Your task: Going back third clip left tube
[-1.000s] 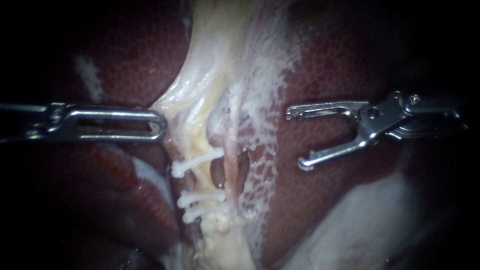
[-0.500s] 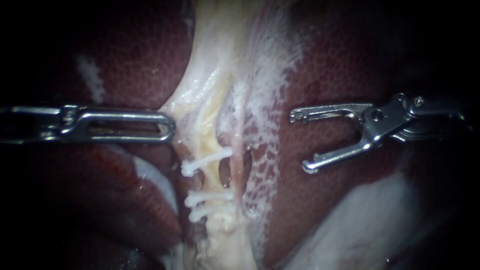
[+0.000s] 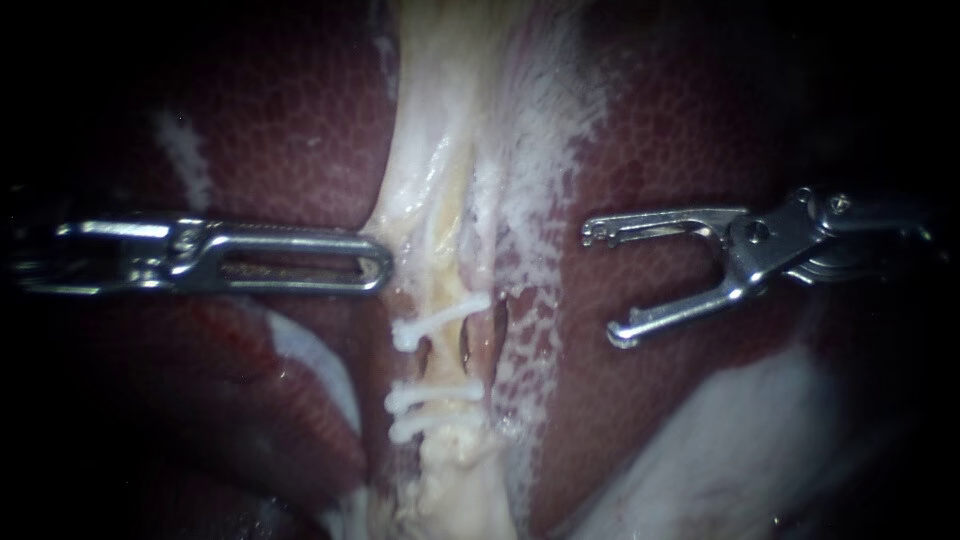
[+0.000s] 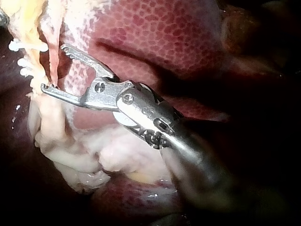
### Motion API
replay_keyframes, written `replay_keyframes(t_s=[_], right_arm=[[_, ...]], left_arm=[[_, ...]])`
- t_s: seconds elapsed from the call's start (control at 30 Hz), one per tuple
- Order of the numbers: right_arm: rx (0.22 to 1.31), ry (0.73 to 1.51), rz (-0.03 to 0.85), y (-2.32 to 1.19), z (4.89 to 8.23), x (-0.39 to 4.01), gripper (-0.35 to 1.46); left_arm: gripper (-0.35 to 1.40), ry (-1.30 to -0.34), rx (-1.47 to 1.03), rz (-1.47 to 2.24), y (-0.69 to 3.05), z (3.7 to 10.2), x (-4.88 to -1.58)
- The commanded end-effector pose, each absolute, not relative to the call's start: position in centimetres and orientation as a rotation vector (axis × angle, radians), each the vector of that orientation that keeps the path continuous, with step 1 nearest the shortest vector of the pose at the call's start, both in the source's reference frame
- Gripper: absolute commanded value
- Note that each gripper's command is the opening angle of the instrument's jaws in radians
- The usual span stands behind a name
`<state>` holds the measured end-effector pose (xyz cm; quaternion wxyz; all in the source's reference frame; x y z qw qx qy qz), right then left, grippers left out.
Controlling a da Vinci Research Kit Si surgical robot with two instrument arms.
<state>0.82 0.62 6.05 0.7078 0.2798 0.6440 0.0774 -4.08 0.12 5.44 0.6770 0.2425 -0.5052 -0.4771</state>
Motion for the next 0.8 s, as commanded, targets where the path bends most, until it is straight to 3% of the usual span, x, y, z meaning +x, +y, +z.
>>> replay_keyframes(t_s=[0.03,0.8], right_arm=[[0.622,1.43,0.172,0.62,6.04,0.82,0.6],[0.622,1.43,0.171,0.61,6.04,0.81,0.6]], left_arm=[[-0.35,-1.137,0.549,-1.07,0.12,5.45,-4.1],[-0.35,-1.132,0.553,-1.064,0.1,5.49,-4.16]])
